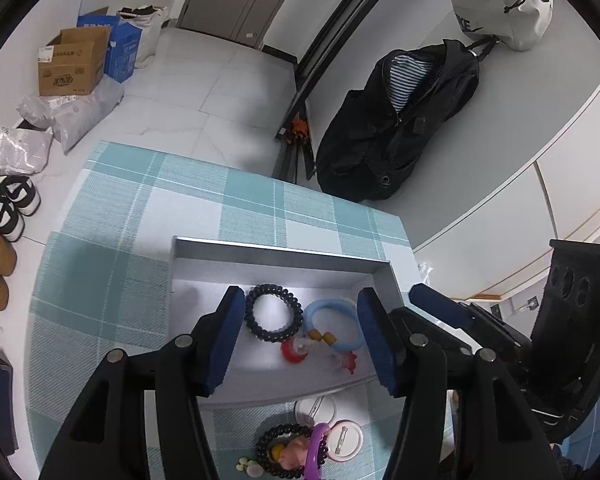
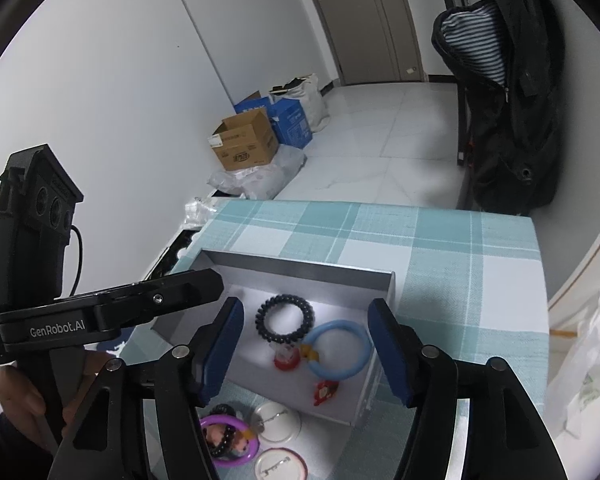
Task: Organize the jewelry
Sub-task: 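Withdraw both grippers from the box toward the purple ring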
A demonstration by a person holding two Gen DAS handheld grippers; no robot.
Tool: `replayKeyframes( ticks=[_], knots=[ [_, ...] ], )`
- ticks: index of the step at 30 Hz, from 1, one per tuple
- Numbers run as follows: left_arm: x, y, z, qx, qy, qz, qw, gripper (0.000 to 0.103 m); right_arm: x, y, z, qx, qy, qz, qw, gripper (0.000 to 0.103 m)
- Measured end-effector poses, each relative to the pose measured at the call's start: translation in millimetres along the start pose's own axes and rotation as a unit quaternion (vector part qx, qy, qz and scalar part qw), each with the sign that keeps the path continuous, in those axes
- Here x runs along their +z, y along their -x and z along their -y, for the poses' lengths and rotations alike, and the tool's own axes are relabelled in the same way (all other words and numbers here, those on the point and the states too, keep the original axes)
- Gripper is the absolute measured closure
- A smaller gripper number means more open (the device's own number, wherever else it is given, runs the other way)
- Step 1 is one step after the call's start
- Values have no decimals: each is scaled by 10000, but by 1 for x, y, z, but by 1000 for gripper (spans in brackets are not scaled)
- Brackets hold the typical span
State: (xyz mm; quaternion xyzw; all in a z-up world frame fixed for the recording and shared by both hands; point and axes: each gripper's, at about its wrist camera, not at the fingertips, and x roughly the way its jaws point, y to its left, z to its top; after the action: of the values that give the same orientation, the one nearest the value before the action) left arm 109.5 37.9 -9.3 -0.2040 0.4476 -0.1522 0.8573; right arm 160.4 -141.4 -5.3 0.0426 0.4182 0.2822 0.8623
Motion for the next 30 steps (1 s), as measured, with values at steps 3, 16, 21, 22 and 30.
replayKeyframes(
  ticks=[3,16,21,22,30],
  knots=[
    [-3,8,-1,64,21,65,10000,50,-2,5,-2,-51,20,5,10000,39],
    [-28,30,6,355,-274,221,9987,49,-20,35,-7,-97,-41,141,9998,28],
    [-38,34,6,352,-297,199,9987,49,-30,40,-7,-138,-84,95,9998,24],
    [-40,34,5,322,-269,174,9990,49,-32,41,-7,-146,-82,76,9998,24],
    [-52,32,7,189,-172,-30,9997,49,-47,43,-5,-366,-13,-55,9993,21]
  ],
)
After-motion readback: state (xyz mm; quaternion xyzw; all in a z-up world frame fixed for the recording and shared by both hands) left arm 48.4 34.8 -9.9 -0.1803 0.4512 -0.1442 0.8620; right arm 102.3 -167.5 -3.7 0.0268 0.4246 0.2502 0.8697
